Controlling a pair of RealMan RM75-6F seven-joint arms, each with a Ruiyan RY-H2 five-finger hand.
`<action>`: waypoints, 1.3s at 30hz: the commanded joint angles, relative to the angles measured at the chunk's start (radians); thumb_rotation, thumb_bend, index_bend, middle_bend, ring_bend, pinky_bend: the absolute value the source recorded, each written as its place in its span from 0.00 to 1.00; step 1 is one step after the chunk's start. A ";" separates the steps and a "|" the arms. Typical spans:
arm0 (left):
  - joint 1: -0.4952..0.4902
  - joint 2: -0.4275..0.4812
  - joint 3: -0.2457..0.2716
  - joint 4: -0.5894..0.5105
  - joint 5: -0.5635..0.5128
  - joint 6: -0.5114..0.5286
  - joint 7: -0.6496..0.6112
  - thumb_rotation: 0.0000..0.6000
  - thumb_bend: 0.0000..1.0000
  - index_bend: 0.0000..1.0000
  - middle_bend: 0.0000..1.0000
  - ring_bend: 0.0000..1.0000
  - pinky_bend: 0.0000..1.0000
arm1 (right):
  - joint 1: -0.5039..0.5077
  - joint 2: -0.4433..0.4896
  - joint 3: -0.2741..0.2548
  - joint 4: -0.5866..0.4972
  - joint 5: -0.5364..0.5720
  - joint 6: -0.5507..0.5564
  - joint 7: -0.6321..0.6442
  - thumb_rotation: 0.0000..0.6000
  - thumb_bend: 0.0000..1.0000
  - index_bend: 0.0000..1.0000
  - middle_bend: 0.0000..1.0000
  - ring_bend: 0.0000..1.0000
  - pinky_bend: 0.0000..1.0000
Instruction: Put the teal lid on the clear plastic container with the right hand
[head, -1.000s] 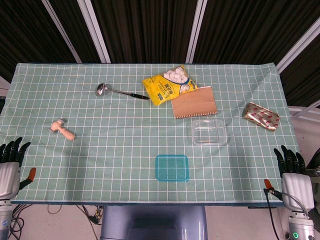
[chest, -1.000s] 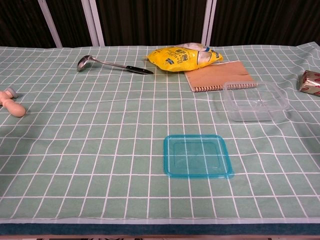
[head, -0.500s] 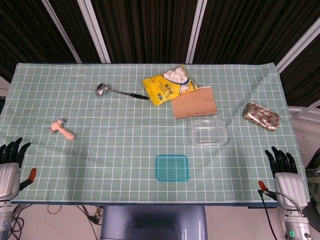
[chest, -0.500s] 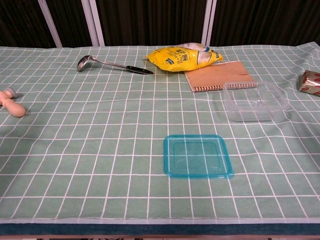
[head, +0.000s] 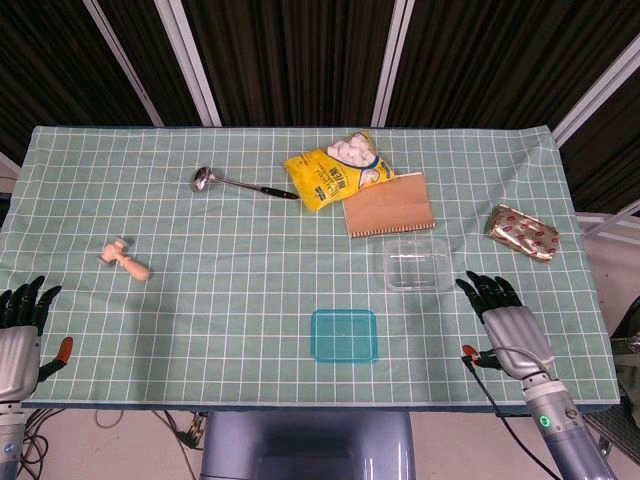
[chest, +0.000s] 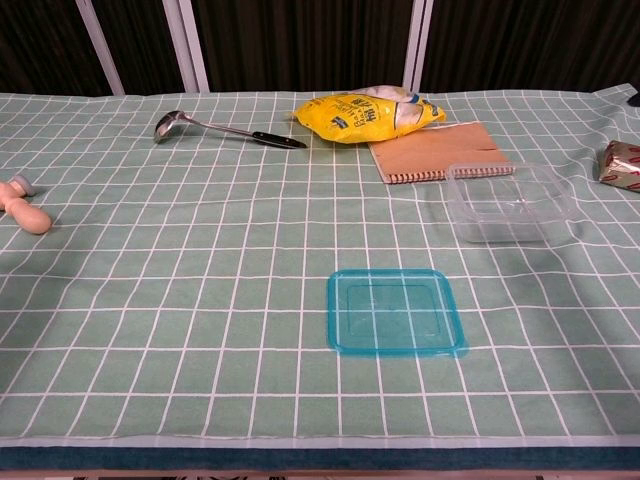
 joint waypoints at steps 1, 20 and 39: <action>0.000 0.001 -0.001 -0.001 -0.002 -0.001 -0.001 1.00 0.36 0.13 0.00 0.00 0.00 | 0.132 -0.021 0.042 -0.072 0.192 -0.118 -0.115 1.00 0.29 0.00 0.00 0.00 0.00; -0.005 0.009 -0.006 -0.006 -0.025 -0.018 -0.012 1.00 0.36 0.13 0.00 0.00 0.00 | 0.359 -0.409 0.033 0.035 0.520 -0.003 -0.356 1.00 0.28 0.00 0.00 0.00 0.00; -0.007 0.012 -0.006 -0.009 -0.034 -0.026 -0.018 1.00 0.36 0.13 0.00 0.00 0.00 | 0.461 -0.591 -0.021 0.142 0.652 0.068 -0.446 1.00 0.25 0.00 0.00 0.00 0.00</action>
